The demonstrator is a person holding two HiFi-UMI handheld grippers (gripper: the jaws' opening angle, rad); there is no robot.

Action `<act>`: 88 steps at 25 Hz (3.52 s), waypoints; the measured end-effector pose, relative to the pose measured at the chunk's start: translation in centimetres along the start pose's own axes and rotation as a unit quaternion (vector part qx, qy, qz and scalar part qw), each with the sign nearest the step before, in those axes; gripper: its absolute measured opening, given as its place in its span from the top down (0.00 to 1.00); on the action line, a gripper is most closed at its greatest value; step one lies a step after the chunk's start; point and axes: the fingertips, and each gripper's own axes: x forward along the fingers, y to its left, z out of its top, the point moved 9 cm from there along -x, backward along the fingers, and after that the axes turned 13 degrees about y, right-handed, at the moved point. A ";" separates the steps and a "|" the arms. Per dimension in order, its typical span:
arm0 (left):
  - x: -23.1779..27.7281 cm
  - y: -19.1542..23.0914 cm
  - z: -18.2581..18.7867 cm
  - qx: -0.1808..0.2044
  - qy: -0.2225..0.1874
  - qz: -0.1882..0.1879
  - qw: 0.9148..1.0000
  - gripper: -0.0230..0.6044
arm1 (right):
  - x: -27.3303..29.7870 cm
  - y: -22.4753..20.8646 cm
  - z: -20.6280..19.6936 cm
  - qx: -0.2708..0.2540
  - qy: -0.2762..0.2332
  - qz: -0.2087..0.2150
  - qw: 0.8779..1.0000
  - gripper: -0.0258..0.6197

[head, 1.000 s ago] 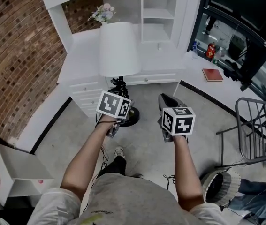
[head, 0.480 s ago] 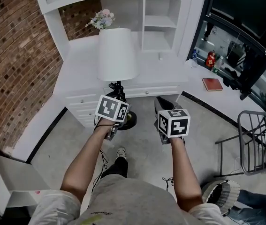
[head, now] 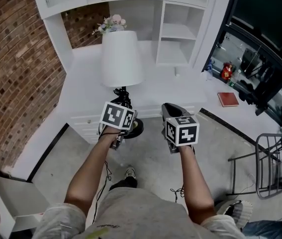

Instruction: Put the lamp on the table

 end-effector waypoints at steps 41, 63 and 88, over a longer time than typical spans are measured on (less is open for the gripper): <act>7.0 15.3 11.7 0.043 0.031 -0.042 0.998 0.80 | 16.4 -1.7 9.5 0.032 0.033 -0.032 0.998 0.95; 10.4 16.9 13.4 0.048 0.037 -0.043 0.997 0.80 | 19.5 -3.8 10.4 0.038 0.026 -0.036 0.998 0.95; 17.8 17.1 21.4 0.001 0.022 -0.015 1.000 0.80 | 25.0 -13.4 15.0 -0.005 0.037 0.014 0.999 0.95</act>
